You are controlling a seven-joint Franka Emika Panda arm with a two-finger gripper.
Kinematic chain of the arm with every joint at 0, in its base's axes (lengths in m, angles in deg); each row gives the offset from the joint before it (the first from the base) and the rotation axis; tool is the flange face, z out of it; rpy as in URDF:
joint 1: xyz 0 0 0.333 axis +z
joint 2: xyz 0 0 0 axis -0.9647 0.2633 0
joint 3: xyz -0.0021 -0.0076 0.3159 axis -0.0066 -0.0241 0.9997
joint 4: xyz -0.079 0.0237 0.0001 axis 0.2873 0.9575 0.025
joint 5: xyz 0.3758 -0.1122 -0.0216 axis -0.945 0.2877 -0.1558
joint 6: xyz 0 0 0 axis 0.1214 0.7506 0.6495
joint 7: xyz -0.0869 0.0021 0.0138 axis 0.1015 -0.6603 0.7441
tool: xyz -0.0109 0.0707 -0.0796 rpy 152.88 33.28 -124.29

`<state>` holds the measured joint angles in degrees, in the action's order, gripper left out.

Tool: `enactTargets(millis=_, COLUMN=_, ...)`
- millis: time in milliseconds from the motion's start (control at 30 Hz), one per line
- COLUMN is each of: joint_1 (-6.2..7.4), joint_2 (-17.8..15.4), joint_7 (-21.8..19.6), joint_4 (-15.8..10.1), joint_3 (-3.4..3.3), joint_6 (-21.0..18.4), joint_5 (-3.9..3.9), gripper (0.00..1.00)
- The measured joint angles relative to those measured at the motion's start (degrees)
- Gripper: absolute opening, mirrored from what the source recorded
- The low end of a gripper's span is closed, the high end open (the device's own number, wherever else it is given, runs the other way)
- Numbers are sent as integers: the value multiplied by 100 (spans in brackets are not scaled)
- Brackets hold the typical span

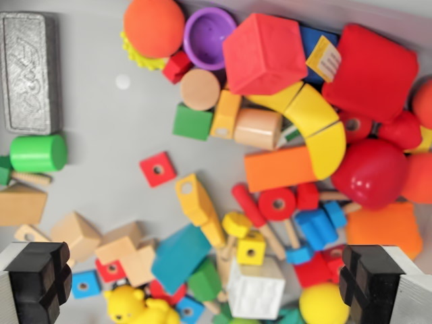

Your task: Pick an object from the bin

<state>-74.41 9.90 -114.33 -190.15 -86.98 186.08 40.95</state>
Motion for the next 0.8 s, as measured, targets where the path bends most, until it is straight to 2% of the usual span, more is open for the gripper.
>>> enactTargets(millis=500, joint_1=0, joint_2=0, joint_7=0, joint_4=-9, joint_3=0, joint_6=0, joint_5=0, gripper=100)
enactTargets(millis=800, joint_1=0, joint_2=-4, joint_7=119, joint_4=-147, joint_3=0, joint_6=107, joint_5=0, gripper=100)
